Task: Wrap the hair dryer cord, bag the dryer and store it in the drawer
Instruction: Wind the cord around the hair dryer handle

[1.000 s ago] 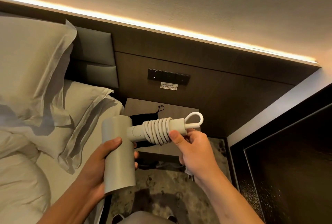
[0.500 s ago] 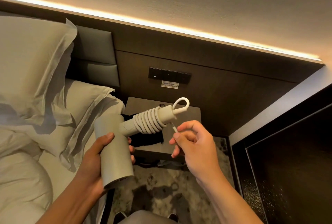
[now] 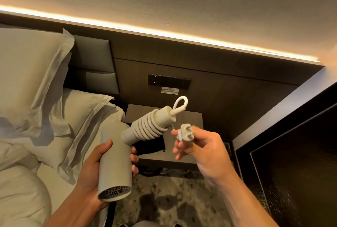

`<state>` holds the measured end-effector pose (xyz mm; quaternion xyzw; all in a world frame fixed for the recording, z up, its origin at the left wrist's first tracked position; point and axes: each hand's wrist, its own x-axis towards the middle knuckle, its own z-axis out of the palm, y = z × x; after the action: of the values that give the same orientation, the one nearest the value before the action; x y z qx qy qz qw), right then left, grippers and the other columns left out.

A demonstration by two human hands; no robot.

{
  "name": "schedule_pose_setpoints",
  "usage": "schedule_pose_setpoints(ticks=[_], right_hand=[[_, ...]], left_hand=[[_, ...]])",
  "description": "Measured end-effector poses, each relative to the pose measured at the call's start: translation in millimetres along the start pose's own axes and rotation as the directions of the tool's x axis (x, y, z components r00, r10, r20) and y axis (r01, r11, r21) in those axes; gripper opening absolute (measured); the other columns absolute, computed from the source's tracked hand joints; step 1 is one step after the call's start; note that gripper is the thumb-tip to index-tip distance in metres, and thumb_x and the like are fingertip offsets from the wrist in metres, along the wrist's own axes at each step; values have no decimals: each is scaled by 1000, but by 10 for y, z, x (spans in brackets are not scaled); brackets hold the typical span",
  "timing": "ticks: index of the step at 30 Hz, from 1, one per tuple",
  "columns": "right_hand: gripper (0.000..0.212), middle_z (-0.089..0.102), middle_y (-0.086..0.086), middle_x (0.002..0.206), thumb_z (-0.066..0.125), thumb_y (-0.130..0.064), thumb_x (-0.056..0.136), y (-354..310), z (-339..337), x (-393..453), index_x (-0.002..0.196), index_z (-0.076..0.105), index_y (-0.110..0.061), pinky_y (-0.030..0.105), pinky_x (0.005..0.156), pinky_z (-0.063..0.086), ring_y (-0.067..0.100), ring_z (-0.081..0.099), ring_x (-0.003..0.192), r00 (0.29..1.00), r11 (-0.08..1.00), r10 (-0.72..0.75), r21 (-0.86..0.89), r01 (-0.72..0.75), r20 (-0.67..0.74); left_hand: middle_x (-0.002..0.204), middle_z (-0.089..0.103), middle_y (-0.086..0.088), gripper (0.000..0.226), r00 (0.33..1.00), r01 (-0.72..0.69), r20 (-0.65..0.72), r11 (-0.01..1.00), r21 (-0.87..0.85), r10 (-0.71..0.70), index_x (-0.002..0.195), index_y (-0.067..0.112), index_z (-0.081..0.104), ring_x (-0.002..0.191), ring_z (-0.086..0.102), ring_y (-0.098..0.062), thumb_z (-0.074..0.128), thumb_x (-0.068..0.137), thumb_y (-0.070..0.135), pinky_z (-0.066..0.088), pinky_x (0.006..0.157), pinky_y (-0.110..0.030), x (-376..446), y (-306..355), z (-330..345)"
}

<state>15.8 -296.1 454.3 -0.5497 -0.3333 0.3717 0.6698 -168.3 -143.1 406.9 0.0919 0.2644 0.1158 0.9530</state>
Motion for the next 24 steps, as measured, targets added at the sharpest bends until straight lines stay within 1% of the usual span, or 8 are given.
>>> schedule_pose_setpoints(ticks=[3, 7, 10, 13, 14, 16, 19, 24], right_hand=[[39, 68, -1, 106, 78, -49, 75, 27, -7, 12, 98, 77, -17, 32, 59, 60, 22, 67, 88, 1000, 998, 16, 65, -14, -23], [40, 72, 7, 112, 72, -52, 80, 59, -42, 3, 100, 75, -18, 30, 55, 58, 23, 68, 74, 998, 985, 70, 158, -70, 5], [44, 74, 9, 103, 72, -54, 79, 81, -75, 8, 105, 74, -18, 29, 52, 56, 18, 65, 60, 997, 980, 72, 190, -65, -33], [53, 74, 15, 91, 78, -51, 75, 111, -110, 38, 114, 66, -19, 28, 47, 53, 18, 60, 50, 989, 973, 90, 224, -61, -121], [50, 73, 17, 88, 79, -49, 74, 121, -126, 46, 113, 64, -21, 28, 45, 52, 18, 59, 48, 986, 969, 94, 241, -59, -135], [44, 72, 17, 86, 77, -46, 78, 135, -151, 56, 112, 64, -22, 27, 44, 50, 17, 57, 46, 984, 970, 89, 238, -50, -154], [33, 71, 11, 81, 66, -38, 88, 168, -163, 66, 115, 68, -20, 27, 44, 48, 12, 51, 47, 981, 975, 85, 217, -45, -175], [34, 66, 5, 80, 60, -31, 89, 249, -139, 69, 120, 70, -21, 25, 47, 47, 11, 43, 53, 982, 984, 85, 172, -55, -171]], left_hand=[[86, 61, -15, 54, 1000, 1, -1, 1000, 1, -1, 124, 13, 55, 63, 60, -25, 60, 78, 41, 60, 54, -38, -3, -18, 36], [86, 60, -14, 56, 1000, 5, -5, 1000, 15, -5, 123, 11, 53, 62, 61, -24, 58, 77, 43, 59, 51, -38, 5, -17, 40], [84, 60, -15, 56, 1000, 11, -6, 999, 33, -11, 123, 11, 54, 60, 61, -26, 57, 76, 42, 59, 50, -39, 0, -12, 17], [81, 60, -16, 54, 1000, 16, -10, 998, 55, -15, 119, 10, 55, 58, 61, -27, 56, 76, 42, 58, 48, -38, -5, -26, 27], [80, 60, -17, 54, 1000, 18, -12, 999, 51, -17, 119, 10, 55, 58, 60, -27, 57, 75, 42, 59, 48, -38, -5, -32, 35], [80, 60, -17, 54, 1000, 16, -13, 999, 48, -16, 117, 9, 56, 58, 60, -27, 57, 75, 42, 59, 48, -38, 1, -33, 43], [81, 60, -17, 54, 1000, 24, -18, 998, 58, -23, 117, 6, 57, 59, 61, -27, 58, 75, 41, 59, 49, -39, 15, -21, 35], [85, 61, -17, 53, 1000, 15, -21, 998, 58, -13, 119, 8, 58, 62, 61, -27, 59, 76, 40, 59, 51, -39, 59, -6, 19]])
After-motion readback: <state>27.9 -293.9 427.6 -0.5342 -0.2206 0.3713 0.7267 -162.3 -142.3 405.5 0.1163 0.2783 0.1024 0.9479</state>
